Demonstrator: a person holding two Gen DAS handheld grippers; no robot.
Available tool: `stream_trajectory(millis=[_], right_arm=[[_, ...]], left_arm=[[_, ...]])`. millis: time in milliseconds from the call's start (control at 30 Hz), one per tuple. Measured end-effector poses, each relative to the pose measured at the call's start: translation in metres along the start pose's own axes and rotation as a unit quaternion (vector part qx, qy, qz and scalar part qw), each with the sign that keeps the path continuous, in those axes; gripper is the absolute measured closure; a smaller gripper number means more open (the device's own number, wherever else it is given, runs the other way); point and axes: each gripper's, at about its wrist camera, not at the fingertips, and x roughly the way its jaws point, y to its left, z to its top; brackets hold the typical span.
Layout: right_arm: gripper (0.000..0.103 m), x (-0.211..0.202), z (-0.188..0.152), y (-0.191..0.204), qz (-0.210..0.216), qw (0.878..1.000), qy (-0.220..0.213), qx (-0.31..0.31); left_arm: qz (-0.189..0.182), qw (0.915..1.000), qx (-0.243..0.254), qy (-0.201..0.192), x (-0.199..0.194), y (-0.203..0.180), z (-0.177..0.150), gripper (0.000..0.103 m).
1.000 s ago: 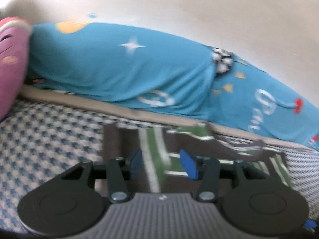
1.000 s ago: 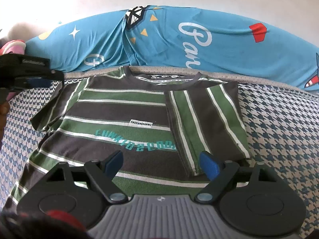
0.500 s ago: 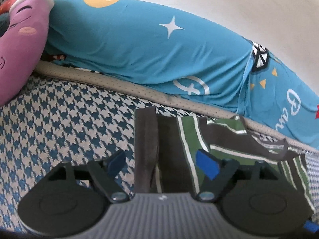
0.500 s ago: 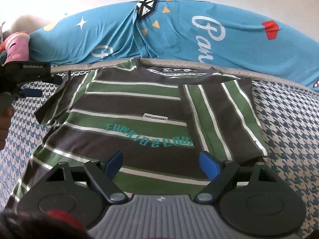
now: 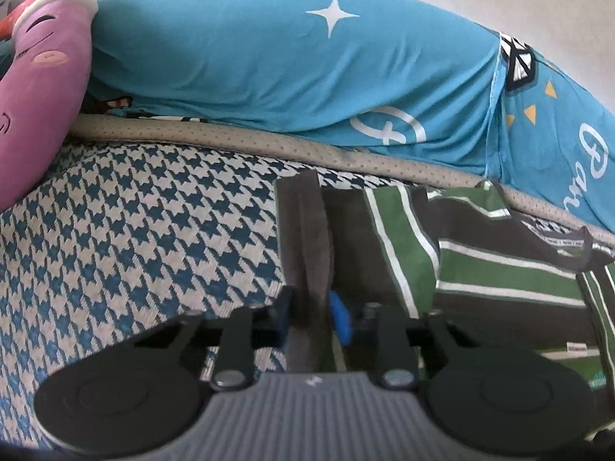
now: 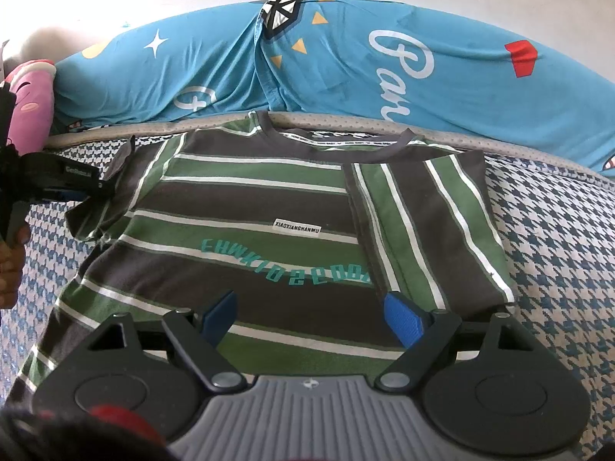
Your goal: Fold clothes
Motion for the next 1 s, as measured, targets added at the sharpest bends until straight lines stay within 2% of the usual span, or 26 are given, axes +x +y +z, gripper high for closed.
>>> stream_trajectory(millis=[67,233,400,533,700,767,800,833,900,1000], right_arm=[[0.019,0.0,-0.001,0.0,-0.002,1.0,-0.001,0.0],[0.019,-0.002,-0.001,-0.003,-0.006,1.0,-0.001,0.004],[0.019,-0.004,0.0,-0.008,-0.009,1.0,-0.002,0.01],[0.019,-0.005,0.002,-0.012,-0.009,1.0,-0.003,0.016],[0.019,-0.007,0.007,-0.022,-0.02,0.999,-0.009,0.025],[0.019,-0.008,0.009,-0.029,-0.022,0.999,-0.013,0.036],[0.019,-0.009,0.01,-0.033,-0.023,0.999,-0.016,0.042],[0.019,-0.01,0.011,-0.036,-0.025,0.998,-0.018,0.048],[0.019,-0.012,0.013,-0.043,-0.022,0.997,-0.025,0.063],[0.019,-0.013,0.015,-0.053,-0.008,0.996,-0.035,0.087]], left_arm=[[-0.01,0.9999,-0.01,-0.006,-0.002,0.001,0.0,0.091],[-0.046,0.9982,-0.029,-0.025,-0.011,-0.003,0.005,0.092],[-0.095,0.9943,-0.027,-0.041,-0.027,-0.025,0.012,0.092],[-0.149,0.9875,-0.007,-0.05,-0.042,-0.058,0.011,0.092],[-0.23,0.972,0.037,-0.029,-0.05,-0.108,-0.007,0.091],[-0.242,0.968,0.067,-0.015,-0.051,-0.123,-0.017,0.081],[-0.241,0.9675,0.076,-0.011,-0.051,-0.129,-0.021,0.062],[-0.237,0.9682,0.079,-0.01,-0.051,-0.132,-0.024,0.051],[-0.233,0.9688,0.083,-0.011,-0.051,-0.133,-0.028,0.051],[-0.204,0.9755,0.082,-0.014,-0.05,-0.128,-0.027,0.045]])
